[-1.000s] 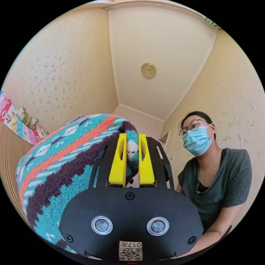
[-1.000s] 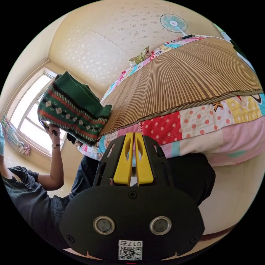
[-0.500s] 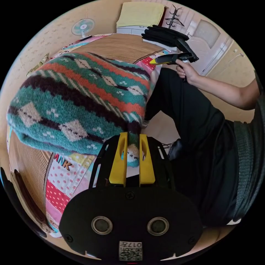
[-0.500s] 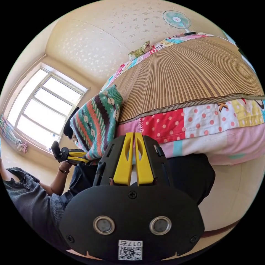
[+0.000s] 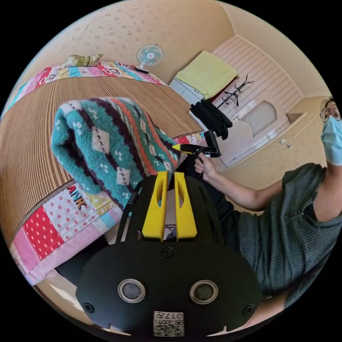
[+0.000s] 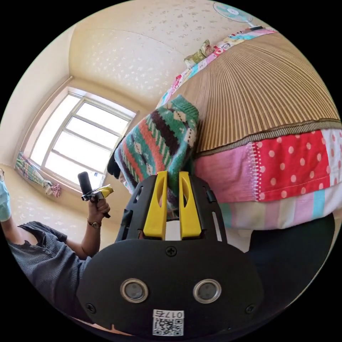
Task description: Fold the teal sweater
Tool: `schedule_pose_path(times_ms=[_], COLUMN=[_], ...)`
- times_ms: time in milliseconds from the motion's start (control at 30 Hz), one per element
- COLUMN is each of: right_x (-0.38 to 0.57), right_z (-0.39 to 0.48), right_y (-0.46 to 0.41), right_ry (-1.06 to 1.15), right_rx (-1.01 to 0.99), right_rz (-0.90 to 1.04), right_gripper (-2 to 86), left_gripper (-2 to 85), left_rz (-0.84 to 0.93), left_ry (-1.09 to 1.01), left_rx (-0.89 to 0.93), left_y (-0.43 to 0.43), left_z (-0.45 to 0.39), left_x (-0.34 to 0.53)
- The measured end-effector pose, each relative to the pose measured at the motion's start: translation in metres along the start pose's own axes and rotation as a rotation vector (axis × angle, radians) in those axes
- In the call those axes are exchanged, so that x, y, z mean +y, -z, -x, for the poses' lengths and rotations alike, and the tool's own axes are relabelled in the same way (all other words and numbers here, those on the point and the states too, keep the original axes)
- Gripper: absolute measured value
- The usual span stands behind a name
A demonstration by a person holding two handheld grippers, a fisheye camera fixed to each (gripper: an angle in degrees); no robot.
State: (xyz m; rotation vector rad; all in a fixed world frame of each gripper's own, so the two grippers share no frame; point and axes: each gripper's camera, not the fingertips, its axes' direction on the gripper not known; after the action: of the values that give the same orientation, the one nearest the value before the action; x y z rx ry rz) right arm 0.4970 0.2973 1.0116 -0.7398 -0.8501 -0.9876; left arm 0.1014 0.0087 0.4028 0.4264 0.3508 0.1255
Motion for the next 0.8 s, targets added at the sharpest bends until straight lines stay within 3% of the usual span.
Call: schedule_pose_path(times_ms=[100, 233, 500, 700, 800], right_x=[-0.01, -0.027, -0.036, -0.044, -0.047], right_z=[0.035, 0.056, 0.068, 0.085, 0.088], right_y=[0.008, -0.009, -0.048, -0.071, -0.067], right_ry=[0.116, 0.156, 0.156, 0.197, 0.226], right_rx=[-0.157, -0.287, -0.447, -0.461, -0.449], right_rz=[-0.055, 0.009, 0.083, 0.185, 0.202], right_gripper=[2.9, 2.3, 2.1, 1.7, 1.4], left_gripper=[5.9, 9.1, 18.3, 12.4, 7.0], left_rz=[-0.076, -0.181, -0.048, 0.134, 0.108], left_ry=[0.105, 0.166, 0.14, 0.147, 0.118], left_rx=[-0.049, -0.05, -0.033, -0.024, 0.037], left_y=[0.015, 0.034, 0.026, 0.018, 0.046], left_z=[0.003, 0.006, 0.01, 0.027, 0.04], left_x=[-0.018, -0.049, -0.121, -0.125, -0.107])
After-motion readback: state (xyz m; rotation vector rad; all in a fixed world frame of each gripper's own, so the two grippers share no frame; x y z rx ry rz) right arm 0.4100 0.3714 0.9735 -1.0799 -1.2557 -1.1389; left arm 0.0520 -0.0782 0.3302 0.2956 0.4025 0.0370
